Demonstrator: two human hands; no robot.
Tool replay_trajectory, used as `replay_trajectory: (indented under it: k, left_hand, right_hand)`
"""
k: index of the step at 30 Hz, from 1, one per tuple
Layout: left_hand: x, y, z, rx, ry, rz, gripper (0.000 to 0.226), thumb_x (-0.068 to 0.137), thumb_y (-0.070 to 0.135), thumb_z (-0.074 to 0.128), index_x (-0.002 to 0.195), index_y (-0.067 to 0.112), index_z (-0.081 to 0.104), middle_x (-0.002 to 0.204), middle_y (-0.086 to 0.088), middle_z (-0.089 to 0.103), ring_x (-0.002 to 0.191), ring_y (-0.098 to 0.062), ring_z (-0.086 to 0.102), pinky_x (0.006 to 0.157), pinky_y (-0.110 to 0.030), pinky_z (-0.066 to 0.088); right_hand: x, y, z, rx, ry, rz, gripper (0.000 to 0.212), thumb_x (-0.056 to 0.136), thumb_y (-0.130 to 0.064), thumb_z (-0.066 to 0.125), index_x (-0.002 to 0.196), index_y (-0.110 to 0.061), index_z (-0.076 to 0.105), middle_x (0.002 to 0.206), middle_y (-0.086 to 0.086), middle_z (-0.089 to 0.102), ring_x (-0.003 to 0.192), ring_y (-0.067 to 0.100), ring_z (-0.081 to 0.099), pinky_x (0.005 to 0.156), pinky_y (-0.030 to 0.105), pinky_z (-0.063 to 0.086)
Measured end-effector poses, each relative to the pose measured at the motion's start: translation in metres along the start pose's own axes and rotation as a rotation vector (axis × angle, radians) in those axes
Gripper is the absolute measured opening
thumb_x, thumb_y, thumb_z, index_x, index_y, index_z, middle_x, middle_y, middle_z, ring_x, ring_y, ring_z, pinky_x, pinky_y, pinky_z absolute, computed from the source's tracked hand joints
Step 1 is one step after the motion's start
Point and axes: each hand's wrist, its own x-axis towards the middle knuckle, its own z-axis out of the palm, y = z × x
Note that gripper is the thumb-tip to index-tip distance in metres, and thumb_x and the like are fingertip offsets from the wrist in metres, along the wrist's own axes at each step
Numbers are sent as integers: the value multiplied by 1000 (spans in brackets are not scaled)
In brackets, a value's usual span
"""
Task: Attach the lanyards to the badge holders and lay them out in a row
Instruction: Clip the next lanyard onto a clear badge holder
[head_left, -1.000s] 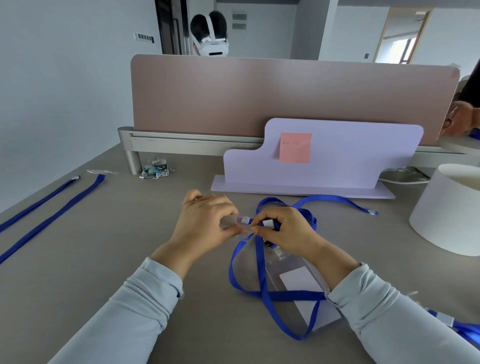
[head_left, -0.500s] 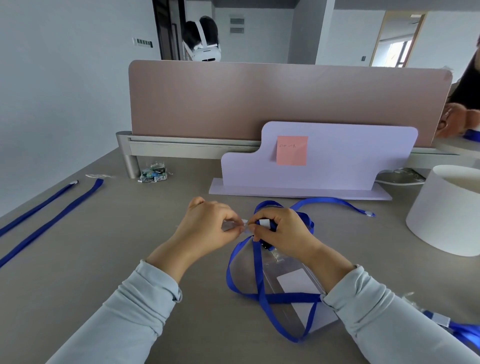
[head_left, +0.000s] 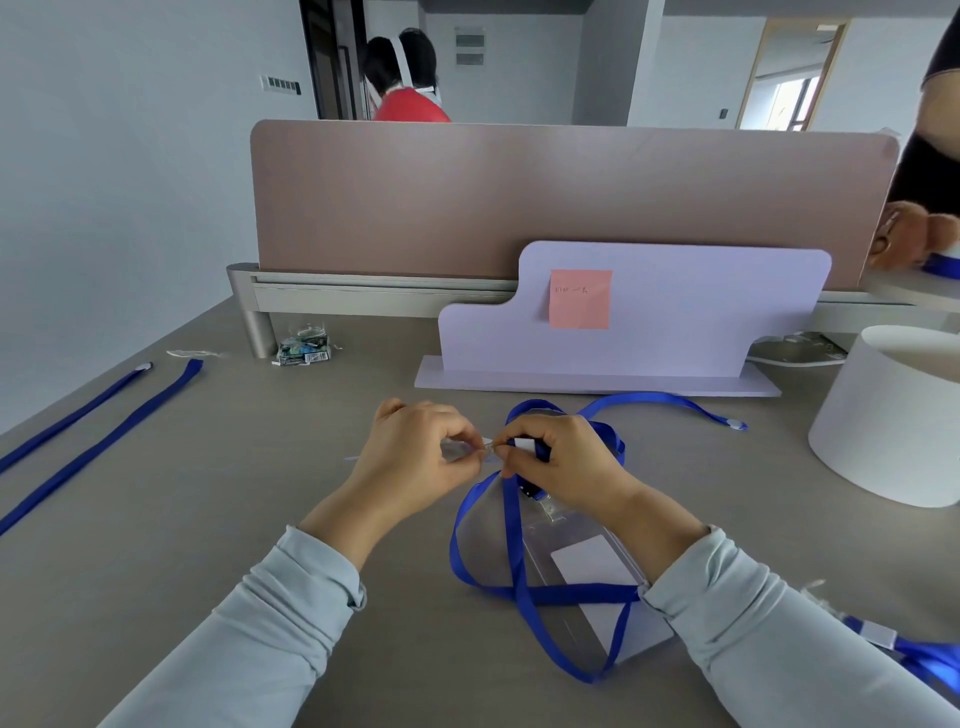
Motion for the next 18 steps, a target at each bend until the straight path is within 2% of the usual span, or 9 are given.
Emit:
replay_trajectory:
  k: [5, 8, 10, 12, 14, 18]
  left_hand:
    - [-1, 2, 2, -15, 7, -18, 4, 76, 27, 70, 77, 23, 70, 79, 10, 68, 78, -9, 60, 83, -30, 32]
    - [-1, 4, 3, -16, 5, -22, 4, 77, 27, 69, 78, 23, 70, 80, 12, 67, 79, -7, 59, 84, -29, 31]
    - [-2, 3, 3, -13, 6, -24, 4, 77, 27, 69, 78, 23, 70, 80, 12, 67, 79, -7, 59, 84, -29, 31]
    - [-2, 4, 4, -2, 3, -23, 5, 78, 27, 68, 78, 22, 70, 81, 12, 66, 80, -7, 58, 85, -29, 30]
    - [-3, 5, 5, 18, -3, -19, 7, 78, 29, 68, 79, 22, 70, 81, 11, 66, 80, -7, 58, 84, -28, 29]
    - [-1, 1, 5, 38, -28, -25, 10, 81, 34, 65, 84, 25, 70, 85, 12, 67, 84, -5, 59, 84, -26, 26]
  right_hand:
    - [0, 1, 1, -13, 5, -8, 14, 88, -15, 60, 99, -13, 68, 74, -8, 64, 66, -6, 61, 62, 7, 46]
    - [0, 2, 3, -9, 23, -19, 11, 87, -12, 60, 95, -13, 69, 73, -11, 62, 66, 1, 62, 65, 11, 49]
    - [1, 3, 5, -18, 29, -16, 11, 87, -12, 60, 94, -13, 68, 74, -8, 63, 67, 9, 63, 66, 19, 53]
    - [1, 5, 7, -29, 41, -20, 10, 87, -13, 60, 94, -13, 68, 76, 1, 66, 67, 21, 64, 67, 33, 56]
    - [1, 7, 9, -37, 34, -13, 10, 88, -14, 59, 94, -13, 67, 80, 8, 67, 68, 27, 64, 67, 40, 56]
    - [1, 8, 10, -21, 46, -11, 9, 89, -14, 58, 92, -12, 66, 80, 2, 65, 70, 21, 62, 69, 34, 55]
